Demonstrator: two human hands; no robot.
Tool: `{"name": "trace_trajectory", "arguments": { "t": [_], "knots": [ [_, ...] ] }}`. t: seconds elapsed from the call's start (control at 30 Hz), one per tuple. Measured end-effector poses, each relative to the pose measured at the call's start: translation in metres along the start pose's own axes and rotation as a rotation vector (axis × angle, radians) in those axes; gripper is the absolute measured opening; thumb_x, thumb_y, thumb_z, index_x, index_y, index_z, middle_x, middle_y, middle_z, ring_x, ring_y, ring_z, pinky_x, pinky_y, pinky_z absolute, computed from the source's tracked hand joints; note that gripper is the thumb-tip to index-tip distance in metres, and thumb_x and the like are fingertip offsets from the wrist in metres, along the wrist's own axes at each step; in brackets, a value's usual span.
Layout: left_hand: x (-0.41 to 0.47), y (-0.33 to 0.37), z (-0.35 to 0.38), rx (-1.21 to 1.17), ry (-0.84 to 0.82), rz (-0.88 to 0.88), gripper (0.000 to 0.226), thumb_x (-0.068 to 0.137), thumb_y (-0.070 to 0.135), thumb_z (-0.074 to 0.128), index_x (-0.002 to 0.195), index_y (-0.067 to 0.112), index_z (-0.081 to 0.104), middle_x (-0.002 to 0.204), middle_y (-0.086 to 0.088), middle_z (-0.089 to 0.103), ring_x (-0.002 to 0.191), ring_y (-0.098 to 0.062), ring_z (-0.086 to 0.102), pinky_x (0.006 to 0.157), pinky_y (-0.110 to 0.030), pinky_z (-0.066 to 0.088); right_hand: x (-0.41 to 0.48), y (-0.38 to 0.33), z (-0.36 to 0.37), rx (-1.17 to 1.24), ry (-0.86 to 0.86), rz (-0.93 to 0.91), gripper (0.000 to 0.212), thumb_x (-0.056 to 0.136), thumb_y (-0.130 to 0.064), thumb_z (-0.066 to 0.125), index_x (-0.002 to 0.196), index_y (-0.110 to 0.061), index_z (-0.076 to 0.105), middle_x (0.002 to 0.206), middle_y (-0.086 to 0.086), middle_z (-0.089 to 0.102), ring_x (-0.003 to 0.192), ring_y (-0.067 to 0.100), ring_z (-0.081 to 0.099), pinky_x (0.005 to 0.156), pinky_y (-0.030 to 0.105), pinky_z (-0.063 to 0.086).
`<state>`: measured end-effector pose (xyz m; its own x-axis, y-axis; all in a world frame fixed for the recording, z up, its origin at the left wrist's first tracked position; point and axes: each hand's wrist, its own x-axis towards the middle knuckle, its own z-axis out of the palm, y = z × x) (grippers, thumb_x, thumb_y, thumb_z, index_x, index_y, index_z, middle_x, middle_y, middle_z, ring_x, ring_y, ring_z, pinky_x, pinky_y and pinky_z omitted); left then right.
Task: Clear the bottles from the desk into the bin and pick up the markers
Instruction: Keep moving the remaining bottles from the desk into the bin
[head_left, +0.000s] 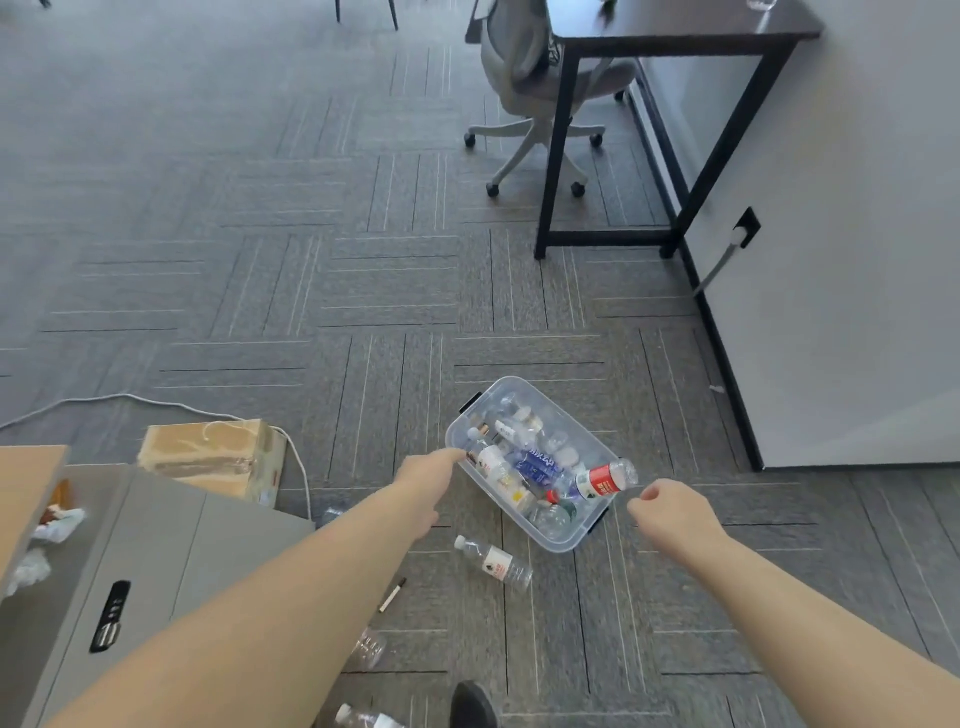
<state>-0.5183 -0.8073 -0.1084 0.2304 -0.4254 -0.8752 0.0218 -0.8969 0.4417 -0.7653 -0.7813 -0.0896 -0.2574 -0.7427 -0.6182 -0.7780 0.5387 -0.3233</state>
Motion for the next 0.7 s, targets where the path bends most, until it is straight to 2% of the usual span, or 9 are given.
{"name": "trace_trajectory", "arguments": {
  "t": [0.1, 0.17, 0.27, 0.33, 0.43, 0.5, 0.57, 0.63, 0.7],
  "knots": [
    [-0.015, 0.006, -0.024, 0.0, 0.024, 0.039, 0.057, 0.093, 0.031, 0.06, 0.141, 0.009, 0.039, 0.145, -0.01, 0.042, 0.131, -0.028, 0.044, 0.11, -0.046, 0.038, -0.011, -0.023, -0.007, -0.022, 0.019, -0.054, 0.023, 0.092, -0.02, 0.049, 0.072, -0.009, 0.053, 0.077, 0.005, 0.057, 0.078, 0.023, 0.052, 0.059, 0.029, 0.034],
    [-0.027, 0.011, -0.042, -0.01, 0.055, 0.082, 0.054, 0.094, 0.029, 0.059, 0.141, 0.009, 0.042, 0.144, -0.01, 0.044, 0.13, -0.029, 0.045, 0.108, -0.045, 0.039, -0.018, -0.041, -0.01, -0.032, 0.013, -0.087, 0.019, 0.091, -0.02, 0.05, 0.086, -0.006, 0.061, 0.081, 0.006, 0.058, 0.078, 0.023, 0.052, 0.062, 0.028, 0.034],
    [-0.052, 0.017, -0.08, -0.01, 0.128, 0.163, 0.058, 0.094, 0.029, 0.059, 0.144, 0.011, 0.038, 0.14, -0.012, 0.046, 0.122, -0.029, 0.049, 0.101, -0.041, 0.044, -0.032, -0.078, -0.01, -0.075, 0.011, -0.137, 0.023, 0.091, -0.02, 0.051, 0.101, -0.003, 0.062, 0.088, 0.008, 0.061, 0.079, 0.021, 0.053, 0.063, 0.027, 0.038],
    [-0.074, 0.02, -0.116, 0.015, 0.192, 0.226, 0.06, 0.093, 0.029, 0.059, 0.146, 0.012, 0.036, 0.141, -0.011, 0.046, 0.121, -0.029, 0.048, 0.099, -0.039, 0.045, -0.047, -0.113, -0.009, -0.107, 0.011, -0.2, 0.026, 0.091, -0.02, 0.05, 0.108, -0.003, 0.061, 0.093, 0.007, 0.06, 0.082, 0.021, 0.055, 0.067, 0.028, 0.042],
    [-0.116, 0.018, -0.186, -0.012, 0.299, 0.296, 0.057, 0.09, 0.032, 0.062, 0.14, 0.01, 0.044, 0.135, -0.01, 0.051, 0.122, -0.029, 0.05, 0.1, -0.037, 0.044, -0.085, -0.182, -0.007, -0.154, 0.018, -0.341, 0.028, 0.092, -0.017, 0.049, 0.113, -0.001, 0.058, 0.11, 0.013, 0.063, 0.093, 0.026, 0.058, 0.078, 0.032, 0.046],
    [-0.148, 0.013, -0.241, -0.05, 0.37, 0.323, 0.049, 0.09, 0.033, 0.062, 0.131, 0.008, 0.053, 0.13, -0.012, 0.056, 0.118, -0.03, 0.054, 0.095, -0.033, 0.045, -0.122, -0.234, -0.001, -0.169, 0.011, -0.452, 0.028, 0.093, -0.017, 0.048, 0.114, 0.0, 0.057, 0.114, 0.015, 0.063, 0.098, 0.028, 0.059, 0.081, 0.035, 0.048],
    [-0.18, 0.0, -0.3, -0.068, 0.45, 0.359, 0.039, 0.09, 0.032, 0.061, 0.12, 0.008, 0.06, 0.123, -0.012, 0.06, 0.109, -0.031, 0.057, 0.084, -0.032, 0.046, -0.166, -0.285, 0.011, -0.177, 0.0, -0.579, 0.027, 0.093, -0.019, 0.049, 0.113, -0.002, 0.055, 0.111, 0.014, 0.063, 0.1, 0.028, 0.06, 0.086, 0.037, 0.05],
    [-0.215, -0.023, -0.358, -0.066, 0.546, 0.381, 0.023, 0.091, 0.03, 0.06, 0.102, 0.009, 0.062, 0.103, -0.008, 0.061, 0.095, -0.028, 0.054, 0.073, -0.028, 0.043, -0.214, -0.333, 0.032, -0.181, -0.012, -0.703, 0.02, 0.092, -0.021, 0.05, 0.105, -0.006, 0.055, 0.101, 0.01, 0.061, 0.086, 0.023, 0.059, 0.084, 0.037, 0.051],
    [-0.247, -0.058, -0.413, -0.068, 0.676, 0.386, 0.015, 0.091, 0.024, 0.059, 0.081, 0.013, 0.058, 0.077, -0.001, 0.064, 0.092, -0.025, 0.052, 0.065, -0.026, 0.041, -0.268, -0.373, 0.061, -0.203, -0.027, -0.814, 0.01, 0.091, -0.019, 0.051, 0.094, -0.009, 0.052, 0.09, 0.006, 0.056, 0.07, 0.016, 0.049, 0.071, 0.033, 0.05]
  ]
}}
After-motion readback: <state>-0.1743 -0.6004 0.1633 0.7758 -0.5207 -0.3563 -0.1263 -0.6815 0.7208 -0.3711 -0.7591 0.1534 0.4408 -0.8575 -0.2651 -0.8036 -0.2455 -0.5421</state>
